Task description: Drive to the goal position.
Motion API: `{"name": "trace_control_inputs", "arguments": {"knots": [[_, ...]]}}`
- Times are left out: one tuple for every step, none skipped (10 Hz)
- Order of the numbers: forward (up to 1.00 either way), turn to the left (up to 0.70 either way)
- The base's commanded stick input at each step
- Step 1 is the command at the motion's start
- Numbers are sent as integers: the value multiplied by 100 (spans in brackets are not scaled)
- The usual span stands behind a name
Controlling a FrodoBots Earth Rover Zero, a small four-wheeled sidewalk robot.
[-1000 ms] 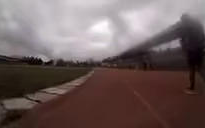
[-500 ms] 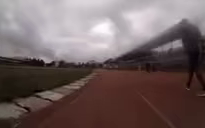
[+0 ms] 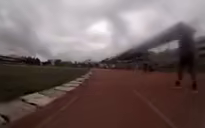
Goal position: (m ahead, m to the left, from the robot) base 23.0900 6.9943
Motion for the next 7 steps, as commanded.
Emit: {"name": "trace_control_inputs", "arguments": {"knots": [[70, 0], [70, 1], [70, 7], [70, 6], [70, 1], [70, 1], [70, -35]]}}
